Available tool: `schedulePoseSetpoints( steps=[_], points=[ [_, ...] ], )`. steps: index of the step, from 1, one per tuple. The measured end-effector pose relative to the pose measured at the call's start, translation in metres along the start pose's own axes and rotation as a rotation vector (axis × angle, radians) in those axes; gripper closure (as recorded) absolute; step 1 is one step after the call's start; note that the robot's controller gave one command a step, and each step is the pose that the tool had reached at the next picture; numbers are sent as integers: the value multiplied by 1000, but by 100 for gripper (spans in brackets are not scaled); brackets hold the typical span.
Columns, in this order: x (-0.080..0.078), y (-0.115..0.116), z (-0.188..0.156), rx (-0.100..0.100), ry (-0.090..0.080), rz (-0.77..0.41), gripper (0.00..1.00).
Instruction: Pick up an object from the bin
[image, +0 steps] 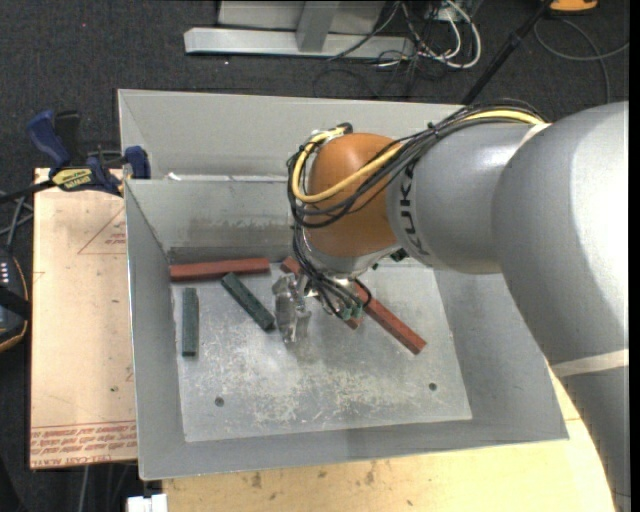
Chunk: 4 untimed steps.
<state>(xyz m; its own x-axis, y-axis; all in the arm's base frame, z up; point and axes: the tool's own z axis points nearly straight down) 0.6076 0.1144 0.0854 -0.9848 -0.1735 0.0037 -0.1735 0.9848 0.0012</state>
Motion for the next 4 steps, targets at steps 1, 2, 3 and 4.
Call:
schedulePoseSetpoints(
  steps=[1, 2, 3, 4],
  points=[
    [6, 0, -11, 0, -7, -166, 0],
    [8, 1, 6, 0, -5, -101, 0],
    [9, -34, 10, -1, -4, 37, 0],
    [-21, -26, 12, 3, -6, 70, 0]
  ],
)
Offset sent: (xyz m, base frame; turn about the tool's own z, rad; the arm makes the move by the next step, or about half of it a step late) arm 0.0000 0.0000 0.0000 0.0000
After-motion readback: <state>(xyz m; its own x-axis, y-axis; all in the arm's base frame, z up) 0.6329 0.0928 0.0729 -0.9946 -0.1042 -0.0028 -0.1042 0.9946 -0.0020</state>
